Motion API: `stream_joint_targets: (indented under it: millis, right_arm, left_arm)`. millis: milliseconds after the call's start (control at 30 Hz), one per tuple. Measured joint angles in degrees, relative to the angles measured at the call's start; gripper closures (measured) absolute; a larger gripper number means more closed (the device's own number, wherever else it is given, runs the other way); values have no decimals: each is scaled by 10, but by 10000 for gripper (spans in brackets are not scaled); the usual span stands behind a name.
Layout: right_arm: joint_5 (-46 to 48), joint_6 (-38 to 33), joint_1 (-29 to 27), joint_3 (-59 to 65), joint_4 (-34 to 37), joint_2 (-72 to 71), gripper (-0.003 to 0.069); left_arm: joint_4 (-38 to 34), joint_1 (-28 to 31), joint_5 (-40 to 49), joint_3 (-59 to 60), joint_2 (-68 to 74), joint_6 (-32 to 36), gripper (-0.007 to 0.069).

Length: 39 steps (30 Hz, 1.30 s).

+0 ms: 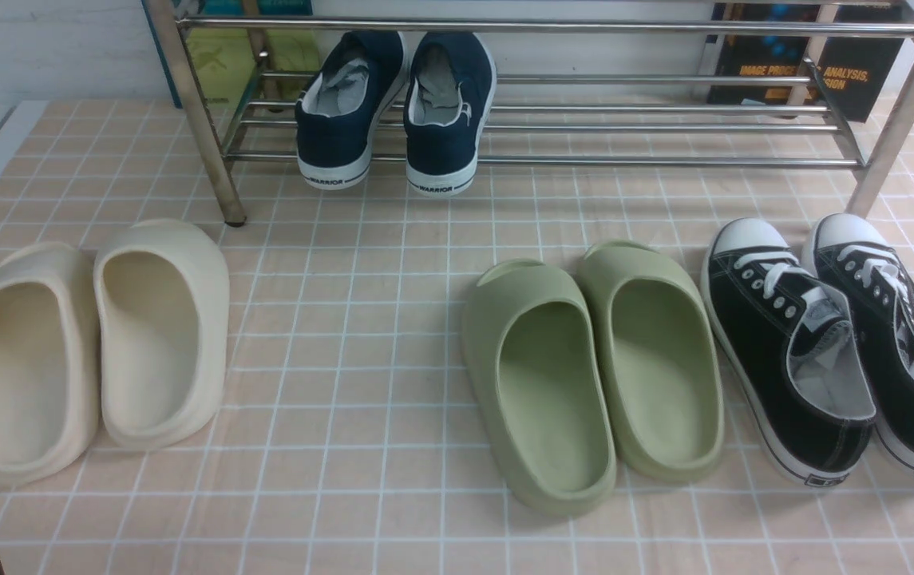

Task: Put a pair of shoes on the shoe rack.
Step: Use the right arm to grab the shoe closest to it

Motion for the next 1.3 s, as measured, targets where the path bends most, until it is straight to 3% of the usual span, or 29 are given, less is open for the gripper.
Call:
stream_joint_targets:
  millis: [867,1300]
  right_arm:
    - [0,0,0,0,4,0,419]
    - [0,0,0,0,138,0,419]
  left_arm:
    - [0,0,0,0,0,0,389]
    - [0,0,0,0,0,0,388]
